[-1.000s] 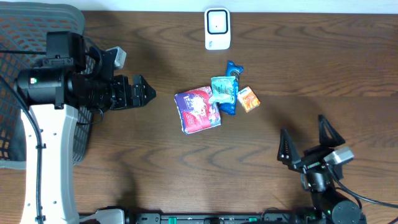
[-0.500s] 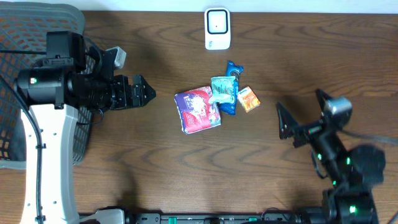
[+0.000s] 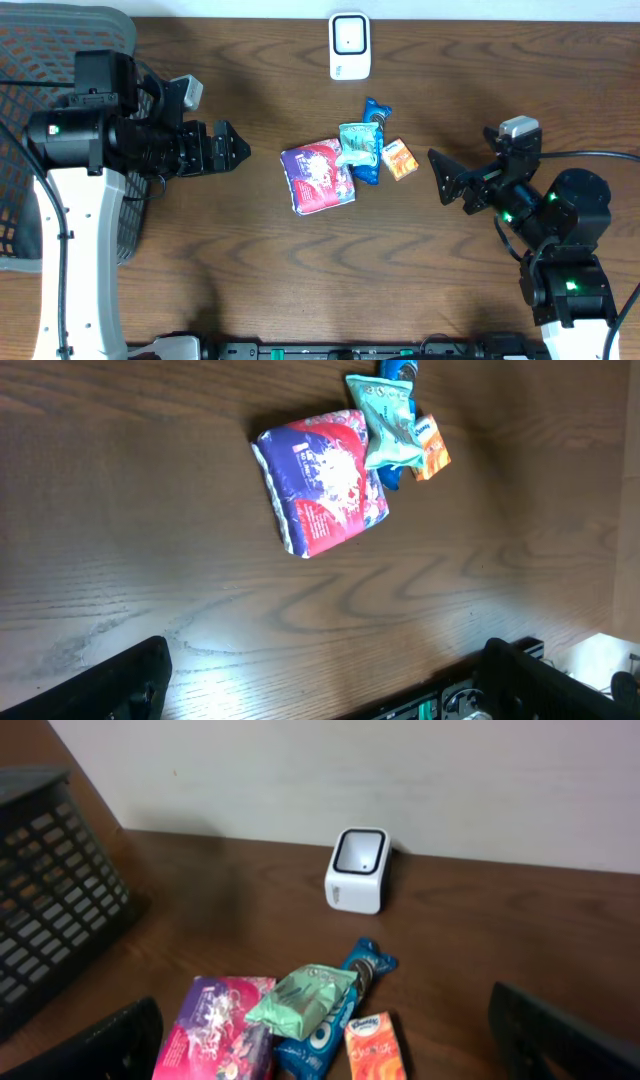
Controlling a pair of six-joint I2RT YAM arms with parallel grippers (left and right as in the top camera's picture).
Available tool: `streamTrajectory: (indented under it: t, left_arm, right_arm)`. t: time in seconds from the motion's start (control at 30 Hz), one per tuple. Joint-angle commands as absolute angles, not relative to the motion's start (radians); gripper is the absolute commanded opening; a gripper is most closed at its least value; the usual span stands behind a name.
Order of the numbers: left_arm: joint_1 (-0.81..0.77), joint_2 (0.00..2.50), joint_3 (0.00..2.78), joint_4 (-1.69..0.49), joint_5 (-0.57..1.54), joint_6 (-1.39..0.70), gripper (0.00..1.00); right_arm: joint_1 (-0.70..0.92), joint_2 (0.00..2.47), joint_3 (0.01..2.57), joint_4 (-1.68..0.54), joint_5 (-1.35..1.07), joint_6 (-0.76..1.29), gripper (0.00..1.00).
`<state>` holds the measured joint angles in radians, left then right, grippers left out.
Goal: Scan the item barcode
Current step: 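Reach the right gripper to the orange Kleenex box and grasp it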
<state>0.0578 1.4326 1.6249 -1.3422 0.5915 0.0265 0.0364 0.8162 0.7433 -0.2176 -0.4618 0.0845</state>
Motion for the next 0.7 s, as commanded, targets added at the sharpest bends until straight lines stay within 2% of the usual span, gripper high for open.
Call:
streamTrajectory:
  t: [0.0, 0.37, 0.67]
  left_arm:
    - [0.056, 1.436, 1.619, -1.345, 0.582, 0.037, 0.98]
    - [0.056, 1.436, 1.619, -1.345, 0.582, 0.037, 0.98]
    - [0.056, 1.436, 1.619, -1.345, 0.582, 0.037, 0.98]
  right_arm:
    - [0.027, 0.815, 0.772, -0.221, -0.48, 0.065, 0.99]
    - [0.028, 0.846, 0.874, -0.271, -0.481, 0.06, 0.99]
    - [0.028, 1.015, 1.163, -0.652, -0.511, -0.001, 0.99]
